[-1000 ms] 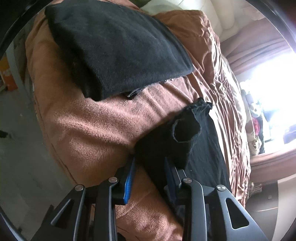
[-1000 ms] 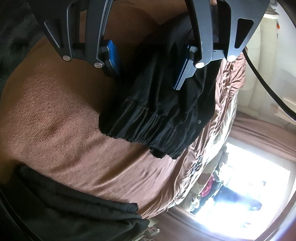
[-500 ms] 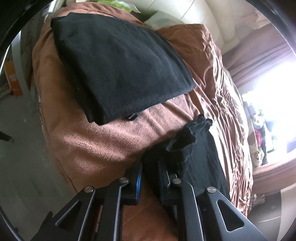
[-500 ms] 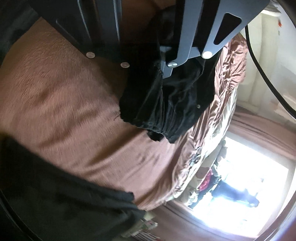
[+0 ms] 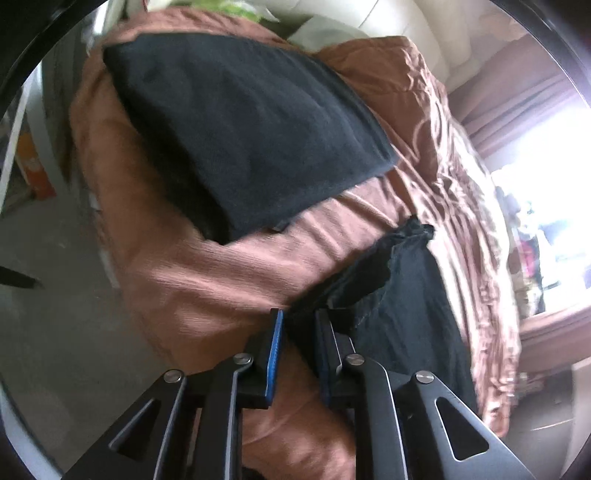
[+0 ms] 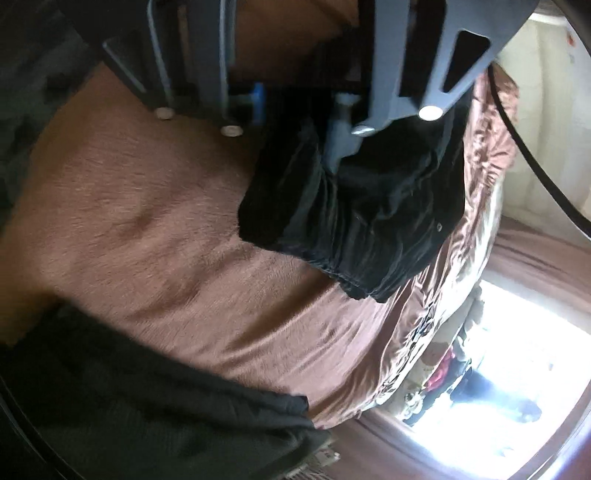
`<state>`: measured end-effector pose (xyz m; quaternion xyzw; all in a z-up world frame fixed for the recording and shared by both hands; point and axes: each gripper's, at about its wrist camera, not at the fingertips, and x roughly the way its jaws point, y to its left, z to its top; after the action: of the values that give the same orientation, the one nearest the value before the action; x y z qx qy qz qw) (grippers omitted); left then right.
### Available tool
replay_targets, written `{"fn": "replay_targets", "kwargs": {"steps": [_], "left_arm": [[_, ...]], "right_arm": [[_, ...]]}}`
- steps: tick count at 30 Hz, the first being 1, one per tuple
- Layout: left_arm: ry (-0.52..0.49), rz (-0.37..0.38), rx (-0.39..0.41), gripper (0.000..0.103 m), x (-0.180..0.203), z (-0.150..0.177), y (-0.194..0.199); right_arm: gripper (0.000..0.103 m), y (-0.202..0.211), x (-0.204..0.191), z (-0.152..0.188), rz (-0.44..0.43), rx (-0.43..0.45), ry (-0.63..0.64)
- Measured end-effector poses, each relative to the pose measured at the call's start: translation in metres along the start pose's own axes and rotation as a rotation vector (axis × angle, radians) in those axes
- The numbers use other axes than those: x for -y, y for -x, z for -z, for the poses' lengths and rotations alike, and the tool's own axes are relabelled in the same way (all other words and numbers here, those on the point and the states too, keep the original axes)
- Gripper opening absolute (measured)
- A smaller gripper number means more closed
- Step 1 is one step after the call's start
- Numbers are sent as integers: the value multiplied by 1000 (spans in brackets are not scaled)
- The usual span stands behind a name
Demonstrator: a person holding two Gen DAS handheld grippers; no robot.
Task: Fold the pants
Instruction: 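Open both grippers and withdraw them from the trousers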
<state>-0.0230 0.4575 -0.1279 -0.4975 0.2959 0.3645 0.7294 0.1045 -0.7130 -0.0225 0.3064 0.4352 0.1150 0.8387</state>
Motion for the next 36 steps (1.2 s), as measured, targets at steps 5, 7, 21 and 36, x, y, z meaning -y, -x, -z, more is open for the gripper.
{"fn": "replay_targets", "kwargs": {"steps": [5,7,21,36], "left_arm": [[-67,-37,2,58,8,8,16],[-125,-52,26,70,19,15,27],[-523,-27,-54,102,100,72,48],[-813,45,3,102,173,135,74]], "right_arm": [[57,31,-20,11,87,46,135],[58,38,-38,20,138,53,212],[80,50,-131,55,179,77,503],[80,67,-171,89,75,98,687]]}}
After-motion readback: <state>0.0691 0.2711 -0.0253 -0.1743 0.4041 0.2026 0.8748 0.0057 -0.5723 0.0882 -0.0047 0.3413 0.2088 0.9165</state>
